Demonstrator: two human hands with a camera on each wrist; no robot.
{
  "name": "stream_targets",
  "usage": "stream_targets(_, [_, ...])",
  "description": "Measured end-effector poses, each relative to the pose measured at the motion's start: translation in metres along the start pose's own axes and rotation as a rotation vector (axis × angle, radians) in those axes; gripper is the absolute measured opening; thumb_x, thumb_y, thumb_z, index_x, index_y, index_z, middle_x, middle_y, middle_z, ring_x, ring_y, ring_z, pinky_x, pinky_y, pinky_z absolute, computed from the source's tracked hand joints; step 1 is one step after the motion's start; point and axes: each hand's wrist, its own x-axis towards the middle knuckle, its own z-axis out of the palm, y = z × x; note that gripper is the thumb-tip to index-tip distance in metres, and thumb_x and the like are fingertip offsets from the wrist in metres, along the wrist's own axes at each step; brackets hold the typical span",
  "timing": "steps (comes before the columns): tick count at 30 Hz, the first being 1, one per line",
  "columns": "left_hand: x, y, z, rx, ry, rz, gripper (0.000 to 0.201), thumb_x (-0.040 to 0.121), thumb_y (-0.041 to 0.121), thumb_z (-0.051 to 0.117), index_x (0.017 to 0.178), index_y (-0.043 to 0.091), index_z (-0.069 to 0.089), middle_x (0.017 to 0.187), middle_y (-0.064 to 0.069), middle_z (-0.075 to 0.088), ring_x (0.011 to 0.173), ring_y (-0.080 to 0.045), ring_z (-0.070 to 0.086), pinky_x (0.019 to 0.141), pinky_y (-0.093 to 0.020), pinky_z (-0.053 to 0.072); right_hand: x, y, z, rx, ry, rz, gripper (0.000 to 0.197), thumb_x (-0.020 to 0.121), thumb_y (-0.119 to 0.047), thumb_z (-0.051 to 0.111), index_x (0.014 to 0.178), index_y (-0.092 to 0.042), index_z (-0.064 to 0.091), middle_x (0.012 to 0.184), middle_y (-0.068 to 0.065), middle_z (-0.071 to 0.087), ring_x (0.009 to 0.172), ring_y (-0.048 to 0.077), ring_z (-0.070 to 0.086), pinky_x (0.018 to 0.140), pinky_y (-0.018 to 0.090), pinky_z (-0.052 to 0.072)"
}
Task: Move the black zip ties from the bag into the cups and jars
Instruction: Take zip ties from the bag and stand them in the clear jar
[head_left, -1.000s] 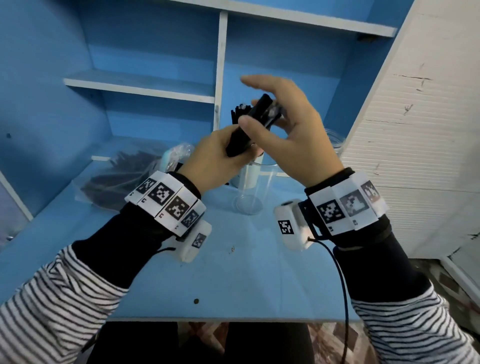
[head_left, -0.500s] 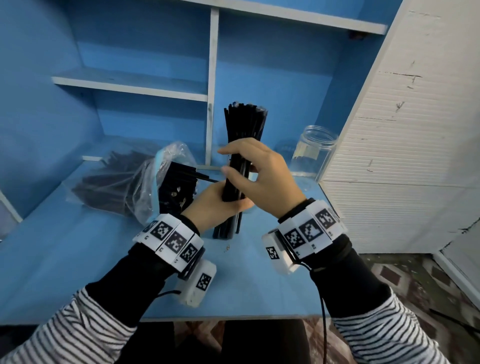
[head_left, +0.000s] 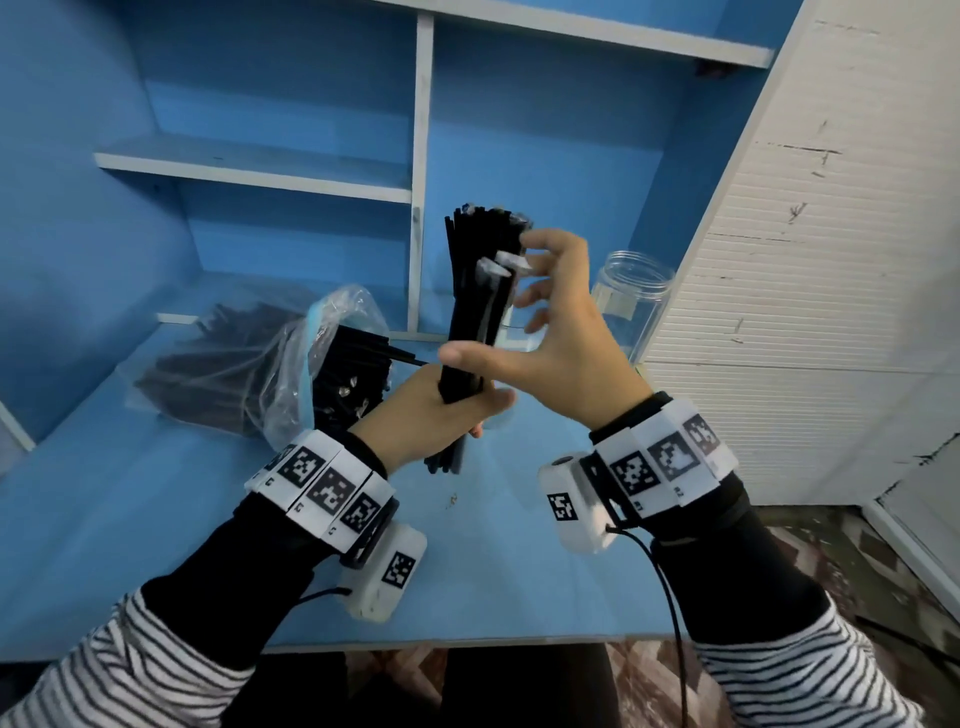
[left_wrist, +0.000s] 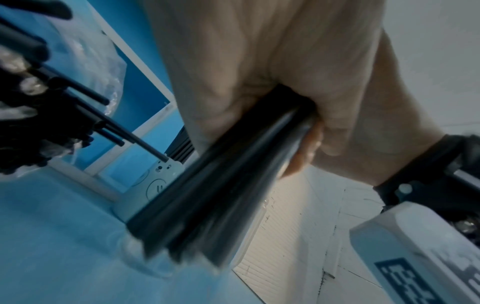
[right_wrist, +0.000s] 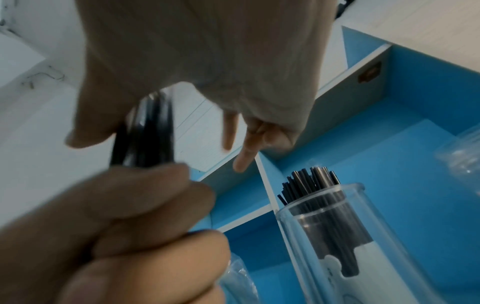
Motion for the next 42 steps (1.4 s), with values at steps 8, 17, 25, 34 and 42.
stream_targets(8, [0.004, 0.017, -0.005, 0.070, -0.432, -0.039, 0.032, 0.085, 0.029, 0.070, 0.057, 0.022, 0.055, 0.058, 0.001, 0.053, 0.062, -0.017, 0.053, 0.069, -0.038, 0.050, 0.002, 0.000, -0.007, 0.054, -0.494, -0.003, 0.018, 0.084, -0.021, 0.073, 0.102, -0.020, 0.070, 0.089, -0.019, 0.062, 0.086, -0.001, 0.059, 0.076, 0.013, 0.046])
stream_targets(17, [0.047, 0.018, -0.010, -0.118, 0.256, 0.307, 0.073, 0.060, 0.041, 0.085, 0.119, 0.024, 0.046, 0.116, -0.001, 0.056, 0.108, -0.008, 0.054, 0.088, -0.012, 0.042, 0.046, -0.010, -0.052, 0.095, 0.040, -0.102, 0.013, 0.087, -0.003, 0.065, 0.079, 0.006, 0.063, 0.066, -0.003, 0.059, 0.060, -0.001, 0.056, 0.061, 0.011, 0.044])
stream_targets(25, [0.098, -0.023, 0.004, -0.079, 0.204, -0.041, 0.102, 0.041, 0.052, 0.082, 0.129, 0.021, 0.040, 0.128, 0.007, 0.045, 0.125, -0.013, 0.046, 0.104, -0.030, 0.038, 0.085, 0.003, -0.062, -0.015, 0.293, 0.025, 0.017, 0.080, -0.012, 0.066, 0.079, 0.004, 0.062, 0.071, 0.005, 0.062, 0.066, 0.009, 0.060, 0.064, 0.021, 0.051])
stream_targets(34, [0.102, -0.023, 0.015, -0.075, 0.097, -0.049, 0.076, 0.063, 0.038, 0.087, 0.125, 0.028, 0.044, 0.126, 0.011, 0.050, 0.115, -0.011, 0.048, 0.096, -0.029, 0.044, 0.087, 0.061, -0.040, -0.363, -0.239, 0.494, 0.031, 0.076, -0.039, 0.070, 0.063, -0.019, 0.050, 0.049, -0.002, 0.053, 0.037, 0.009, 0.046, 0.049, 0.024, 0.044])
stream_targets(42, [0.102, -0.026, 0.015, -0.081, 0.100, -0.059, 0.094, 0.055, 0.047, 0.090, 0.133, 0.026, 0.043, 0.123, 0.011, 0.057, 0.117, -0.011, 0.055, 0.098, -0.036, 0.049, 0.085, 0.069, -0.040, -0.252, -0.334, 0.522, 0.035, 0.069, -0.046, 0.081, 0.086, -0.017, 0.070, 0.070, -0.001, 0.075, 0.071, 0.012, 0.073, 0.076, 0.028, 0.059])
